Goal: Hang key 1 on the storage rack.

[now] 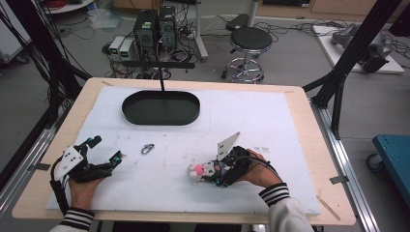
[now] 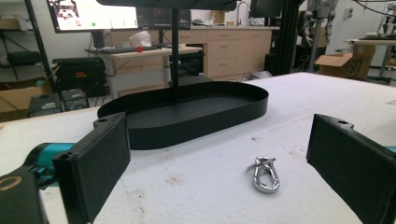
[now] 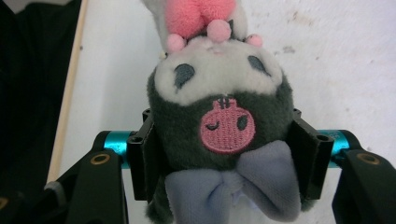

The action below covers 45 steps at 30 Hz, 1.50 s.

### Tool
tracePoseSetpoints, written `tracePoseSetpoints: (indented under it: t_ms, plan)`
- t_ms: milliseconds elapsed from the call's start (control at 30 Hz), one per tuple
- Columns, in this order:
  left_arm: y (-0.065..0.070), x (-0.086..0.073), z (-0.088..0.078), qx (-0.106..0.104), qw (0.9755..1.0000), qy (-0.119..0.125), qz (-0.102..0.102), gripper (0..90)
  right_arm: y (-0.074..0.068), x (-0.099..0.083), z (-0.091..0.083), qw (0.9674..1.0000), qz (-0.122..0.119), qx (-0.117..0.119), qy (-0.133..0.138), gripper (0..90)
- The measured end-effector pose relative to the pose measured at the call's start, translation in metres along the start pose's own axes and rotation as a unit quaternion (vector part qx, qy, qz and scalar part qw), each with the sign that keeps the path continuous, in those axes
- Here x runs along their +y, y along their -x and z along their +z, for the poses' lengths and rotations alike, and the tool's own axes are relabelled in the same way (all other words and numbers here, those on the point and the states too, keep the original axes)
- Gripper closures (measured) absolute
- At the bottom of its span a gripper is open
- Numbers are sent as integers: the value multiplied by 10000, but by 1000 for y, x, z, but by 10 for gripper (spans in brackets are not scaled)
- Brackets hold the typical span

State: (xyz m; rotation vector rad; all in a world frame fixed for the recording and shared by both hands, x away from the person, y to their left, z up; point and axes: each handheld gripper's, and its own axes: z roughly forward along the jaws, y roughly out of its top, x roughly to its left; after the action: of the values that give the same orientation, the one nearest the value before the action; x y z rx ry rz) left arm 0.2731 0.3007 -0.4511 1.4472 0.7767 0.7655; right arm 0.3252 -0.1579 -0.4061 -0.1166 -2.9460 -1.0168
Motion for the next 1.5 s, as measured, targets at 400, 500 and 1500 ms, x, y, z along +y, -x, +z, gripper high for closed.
tracePoseSetpoints:
  t_ms: [400, 500, 1500]
  plan:
    - [6, 34, 11, -855, 9954, -432, 57, 67, 3, 6, -9, 9985, 302, -237, 396, 381]
    - [6, 43, 18, -1112, 9915, -669, 137, 67, 5, 8, -11, 9974, 407, -294, 522, 380]
    - [42, 108, 86, -2898, 9458, -1366, 537, 67, 9, 55, -30, 9931, 377, -376, 1041, 380]
